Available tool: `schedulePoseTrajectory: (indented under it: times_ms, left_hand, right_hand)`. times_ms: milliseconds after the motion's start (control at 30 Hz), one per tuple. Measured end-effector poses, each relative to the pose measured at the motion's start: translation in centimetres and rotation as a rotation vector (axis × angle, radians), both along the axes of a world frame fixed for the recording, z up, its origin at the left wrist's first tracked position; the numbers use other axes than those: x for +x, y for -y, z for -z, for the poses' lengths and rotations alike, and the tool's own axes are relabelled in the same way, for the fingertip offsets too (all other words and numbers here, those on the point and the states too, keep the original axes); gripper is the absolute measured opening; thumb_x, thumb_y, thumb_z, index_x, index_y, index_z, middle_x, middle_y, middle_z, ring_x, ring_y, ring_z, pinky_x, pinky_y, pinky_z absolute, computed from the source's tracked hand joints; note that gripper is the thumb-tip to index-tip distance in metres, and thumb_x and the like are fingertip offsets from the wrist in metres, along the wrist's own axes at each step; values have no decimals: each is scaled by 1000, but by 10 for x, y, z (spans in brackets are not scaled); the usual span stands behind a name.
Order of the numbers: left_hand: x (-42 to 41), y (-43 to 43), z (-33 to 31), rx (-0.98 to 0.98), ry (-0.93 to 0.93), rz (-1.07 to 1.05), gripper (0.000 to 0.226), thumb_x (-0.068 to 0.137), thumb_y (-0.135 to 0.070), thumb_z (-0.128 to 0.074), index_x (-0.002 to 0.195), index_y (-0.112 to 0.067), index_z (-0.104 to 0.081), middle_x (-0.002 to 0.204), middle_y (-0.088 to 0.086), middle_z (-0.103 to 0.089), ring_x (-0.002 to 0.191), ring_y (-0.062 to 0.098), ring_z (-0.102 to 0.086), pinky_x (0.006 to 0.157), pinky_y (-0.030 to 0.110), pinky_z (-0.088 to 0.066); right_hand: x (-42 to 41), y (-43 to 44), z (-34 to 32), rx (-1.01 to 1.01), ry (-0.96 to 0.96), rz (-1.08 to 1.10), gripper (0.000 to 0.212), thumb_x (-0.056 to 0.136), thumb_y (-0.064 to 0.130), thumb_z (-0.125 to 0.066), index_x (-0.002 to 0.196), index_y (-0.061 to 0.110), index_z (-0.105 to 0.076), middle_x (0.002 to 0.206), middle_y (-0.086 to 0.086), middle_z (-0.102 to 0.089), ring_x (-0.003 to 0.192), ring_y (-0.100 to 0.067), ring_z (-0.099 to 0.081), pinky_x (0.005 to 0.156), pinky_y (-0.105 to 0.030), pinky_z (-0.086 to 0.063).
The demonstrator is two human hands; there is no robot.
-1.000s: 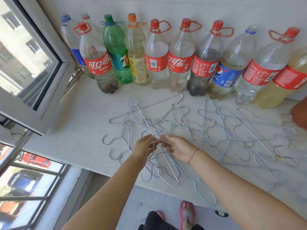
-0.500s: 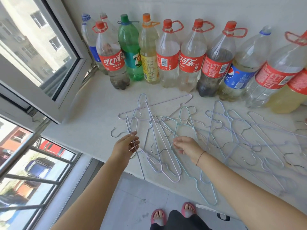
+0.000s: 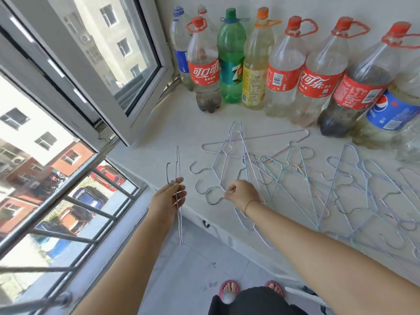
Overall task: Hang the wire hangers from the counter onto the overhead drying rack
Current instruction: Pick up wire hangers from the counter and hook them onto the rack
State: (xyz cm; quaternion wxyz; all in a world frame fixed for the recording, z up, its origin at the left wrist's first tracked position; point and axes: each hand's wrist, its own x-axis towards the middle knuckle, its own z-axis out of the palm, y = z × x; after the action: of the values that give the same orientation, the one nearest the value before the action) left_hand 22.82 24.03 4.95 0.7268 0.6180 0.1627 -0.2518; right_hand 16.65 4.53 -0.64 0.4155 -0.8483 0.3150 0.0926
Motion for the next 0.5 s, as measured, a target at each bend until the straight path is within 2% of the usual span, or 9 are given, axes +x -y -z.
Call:
schedulePoseTrajectory:
  times_ms: [233, 333, 500]
  left_hand:
    - [-1, -34, 6, -8, -18, -65, 19, 93, -7, -48, 97, -9, -66, 74, 1, -59, 63, 13, -54, 64, 24, -41]
    - [-2, -38, 5, -3, -18, -55, 18, 92, -7, -49, 100, -8, -66, 77, 3, -59, 68, 16, -55, 69, 25, -43]
    - [0, -40, 6, 17, -31, -20, 19, 92, -6, -50, 102, -8, -66, 78, 3, -59, 71, 17, -55, 71, 26, -43]
  right_hand:
    - [10, -12, 8, -224, -46, 12, 16, 71, 36, -68, 79, 23, -65, 89, 1, -70, 91, -24, -62, 77, -30, -46]
    - [10, -13, 11, -239, -45, 4, 14, 74, 34, -68, 80, 21, -65, 91, -1, -71, 92, -25, -62, 80, -32, -48]
    - [8, -13, 14, -189, 2, 38, 5, 75, 22, -65, 74, 17, -66, 85, -1, -72, 83, -25, -64, 75, -34, -51]
